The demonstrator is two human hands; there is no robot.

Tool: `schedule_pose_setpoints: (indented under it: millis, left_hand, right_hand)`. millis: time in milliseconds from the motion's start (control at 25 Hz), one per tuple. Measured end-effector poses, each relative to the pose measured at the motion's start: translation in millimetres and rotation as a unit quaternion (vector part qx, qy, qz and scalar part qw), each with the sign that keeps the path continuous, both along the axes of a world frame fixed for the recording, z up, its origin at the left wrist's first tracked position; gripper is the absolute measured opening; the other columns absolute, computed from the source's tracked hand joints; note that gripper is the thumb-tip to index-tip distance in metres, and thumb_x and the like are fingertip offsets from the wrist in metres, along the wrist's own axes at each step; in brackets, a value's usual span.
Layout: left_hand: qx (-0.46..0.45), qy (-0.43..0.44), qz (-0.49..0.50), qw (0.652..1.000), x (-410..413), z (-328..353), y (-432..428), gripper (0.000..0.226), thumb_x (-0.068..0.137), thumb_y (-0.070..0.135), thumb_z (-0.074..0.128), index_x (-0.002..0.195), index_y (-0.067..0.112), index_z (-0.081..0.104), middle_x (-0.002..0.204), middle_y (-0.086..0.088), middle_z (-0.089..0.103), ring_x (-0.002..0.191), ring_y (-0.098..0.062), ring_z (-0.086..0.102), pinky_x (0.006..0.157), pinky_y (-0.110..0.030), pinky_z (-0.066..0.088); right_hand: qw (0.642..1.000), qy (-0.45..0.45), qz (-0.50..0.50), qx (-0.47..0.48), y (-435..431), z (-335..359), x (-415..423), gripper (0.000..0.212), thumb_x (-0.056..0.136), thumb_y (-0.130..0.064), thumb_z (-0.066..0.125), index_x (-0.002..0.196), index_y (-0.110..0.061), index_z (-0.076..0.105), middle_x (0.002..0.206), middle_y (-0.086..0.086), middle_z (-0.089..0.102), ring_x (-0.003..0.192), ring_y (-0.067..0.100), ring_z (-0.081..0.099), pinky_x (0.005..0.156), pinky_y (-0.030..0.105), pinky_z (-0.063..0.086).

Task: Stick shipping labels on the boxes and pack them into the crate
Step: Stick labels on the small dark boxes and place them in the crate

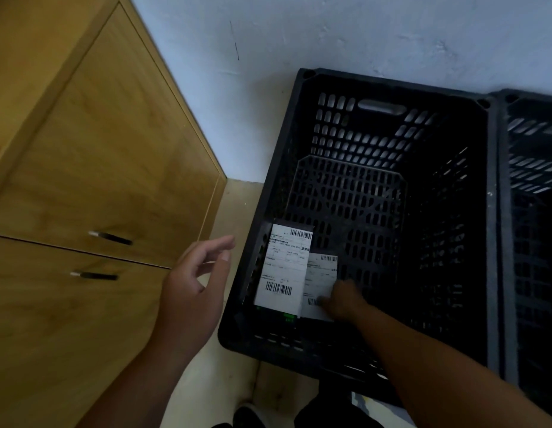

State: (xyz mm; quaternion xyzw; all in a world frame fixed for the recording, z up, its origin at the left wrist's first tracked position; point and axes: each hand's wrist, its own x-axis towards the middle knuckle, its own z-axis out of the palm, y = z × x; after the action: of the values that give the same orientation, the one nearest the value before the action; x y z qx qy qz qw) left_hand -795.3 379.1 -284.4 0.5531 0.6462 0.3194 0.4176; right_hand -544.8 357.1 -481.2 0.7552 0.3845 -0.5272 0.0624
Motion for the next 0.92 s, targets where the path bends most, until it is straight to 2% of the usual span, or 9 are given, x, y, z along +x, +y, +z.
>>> schedule_pose_setpoints:
  millis: [120,200,280,360,440,560,680,800,920]
  left_hand:
    - [-0.004,0.006,0.002,1.000,6.1,8.4,1.5,0.026,0.102,0.022,0.057,0.112,0.043,0.069,0.113,0.026,0.069,0.108,0.007,0.062,0.083,-0.009,0.047]
    - [-0.007,0.010,0.004,1.000,10.4,27.7,-1.4,0.025,0.102,0.021,0.056,0.113,0.040,0.069,0.113,0.023,0.069,0.107,0.007,0.062,0.082,-0.008,0.047]
    - [-0.005,0.008,0.002,1.000,16.5,57.6,-8.9,0.025,0.102,0.020,0.057,0.114,0.038,0.070,0.113,0.021,0.070,0.106,0.007,0.063,0.082,-0.013,0.047]
    - [-0.004,0.000,-0.013,1.000,27.9,98.4,-18.0,0.021,0.103,0.026,0.058,0.113,0.041,0.069,0.111,0.025,0.070,0.103,0.009,0.063,0.079,-0.014,0.047]
    - [0.001,-0.012,-0.045,0.999,43.7,139.9,-28.1,0.018,0.101,0.037,0.057,0.114,0.041,0.069,0.111,0.031,0.068,0.103,0.010,0.062,0.077,-0.012,0.047]
    - [-0.016,-0.038,-0.119,0.992,73.9,200.8,-48.7,0.018,0.102,0.036,0.056,0.113,0.043,0.069,0.112,0.031,0.066,0.103,0.009,0.062,0.079,-0.008,0.050]
    - [-0.029,0.000,-0.241,0.970,122.7,248.1,-79.0,0.020,0.101,0.031,0.058,0.108,0.047,0.068,0.110,0.029,0.067,0.099,0.011,0.063,0.083,-0.011,0.049]
    - [0.014,0.061,-0.365,0.929,195.7,291.9,-134.5,0.022,0.098,0.031,0.063,0.103,0.053,0.063,0.104,0.036,0.064,0.096,0.019,0.058,0.079,-0.004,0.047]
    - [0.075,0.089,-0.437,0.892,268.0,322.1,-191.6,0.020,0.096,0.035,0.064,0.101,0.054,0.059,0.103,0.032,0.065,0.095,0.018,0.059,0.086,-0.009,0.049]
  right_hand:
    - [0.997,0.049,-0.043,-0.029,-1.5,12.4,-2.2,0.093,0.097,-0.035,0.064,0.156,0.005,0.005,0.158,0.017,0.035,0.141,0.031,0.041,0.114,0.031,0.038]
    - [0.996,0.060,-0.069,-0.011,-5.2,39.8,5.0,0.072,0.098,-0.026,0.064,0.154,0.003,0.029,0.149,0.017,0.049,0.131,0.030,0.053,0.108,0.032,0.045]
    - [0.996,0.053,-0.068,0.039,-13.6,80.2,17.8,0.048,0.098,-0.023,0.063,0.139,0.001,0.053,0.130,0.015,0.064,0.111,0.024,0.062,0.093,0.027,0.053]
    - [0.988,0.035,-0.085,0.121,-26.3,137.4,34.5,0.040,0.099,-0.025,0.061,0.132,-0.002,0.057,0.098,0.001,0.068,0.083,0.010,0.061,0.064,0.011,0.049]
    - [0.980,0.016,-0.096,0.175,-44.9,197.4,55.0,0.042,0.101,-0.026,0.058,0.138,-0.009,0.052,0.086,-0.016,0.058,0.074,0.000,0.056,0.053,0.008,0.041]
    - [0.968,-0.022,-0.138,0.211,-92.6,302.4,101.3,0.049,0.102,-0.026,0.056,0.148,-0.016,0.042,0.094,-0.017,0.060,0.080,0.002,0.061,0.059,0.013,0.044]
    - [0.944,-0.079,-0.200,0.250,-170.5,407.1,155.4,0.050,0.100,-0.028,0.058,0.148,-0.021,0.042,0.100,-0.020,0.060,0.086,-0.001,0.061,0.068,0.012,0.047]
    - [0.913,-0.139,-0.241,0.297,-265.7,496.0,202.5,0.050,0.099,-0.034,0.059,0.146,-0.027,0.043,0.105,-0.022,0.058,0.095,-0.002,0.060,0.084,0.018,0.049]
    - [0.874,-0.195,-0.295,0.333,-343.2,553.4,248.8,0.050,0.095,-0.036,0.063,0.142,-0.031,0.047,0.105,-0.021,0.061,0.100,-0.001,0.060,0.088,0.018,0.048]
